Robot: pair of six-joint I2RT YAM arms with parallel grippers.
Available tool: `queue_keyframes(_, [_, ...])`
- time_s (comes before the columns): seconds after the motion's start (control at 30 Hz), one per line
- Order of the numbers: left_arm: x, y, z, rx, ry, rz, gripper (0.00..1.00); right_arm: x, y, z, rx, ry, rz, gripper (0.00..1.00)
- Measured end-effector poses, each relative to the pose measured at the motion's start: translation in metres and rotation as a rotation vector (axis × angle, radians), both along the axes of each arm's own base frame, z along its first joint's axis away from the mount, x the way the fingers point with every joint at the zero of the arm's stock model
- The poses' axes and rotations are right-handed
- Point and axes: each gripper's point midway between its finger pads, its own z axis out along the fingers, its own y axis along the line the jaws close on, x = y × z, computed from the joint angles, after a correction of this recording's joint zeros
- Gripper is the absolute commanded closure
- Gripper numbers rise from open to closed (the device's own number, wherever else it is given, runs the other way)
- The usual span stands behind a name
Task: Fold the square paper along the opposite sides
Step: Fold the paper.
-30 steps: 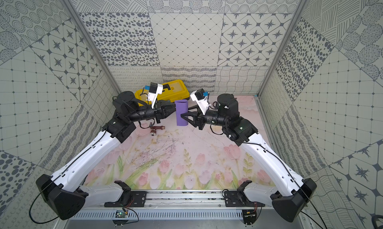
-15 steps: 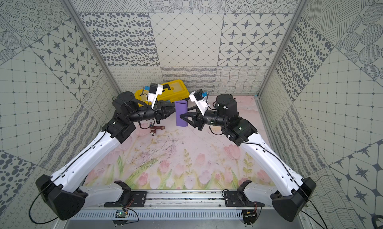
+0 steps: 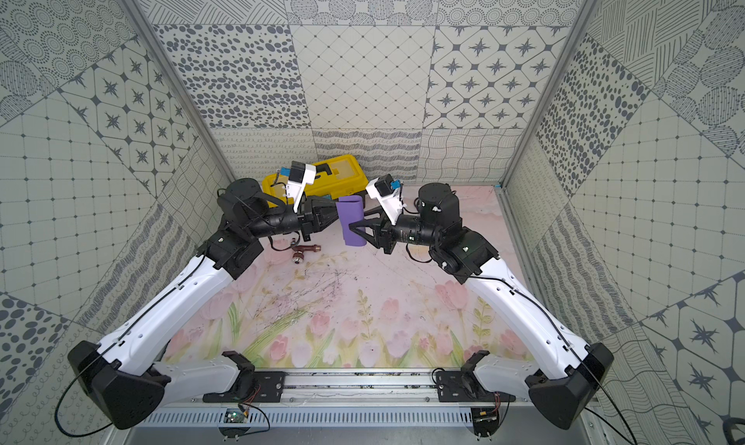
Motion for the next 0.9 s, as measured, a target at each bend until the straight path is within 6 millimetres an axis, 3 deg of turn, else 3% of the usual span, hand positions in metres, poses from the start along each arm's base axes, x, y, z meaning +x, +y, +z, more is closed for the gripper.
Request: queue_keyframes(0.9, [-0.0032,0.0016,0.0016,-0.009,-0.019,0.000,1.00,-0.0010,0.0009,0.0002,-0.002,-0.008,0.003,0.70])
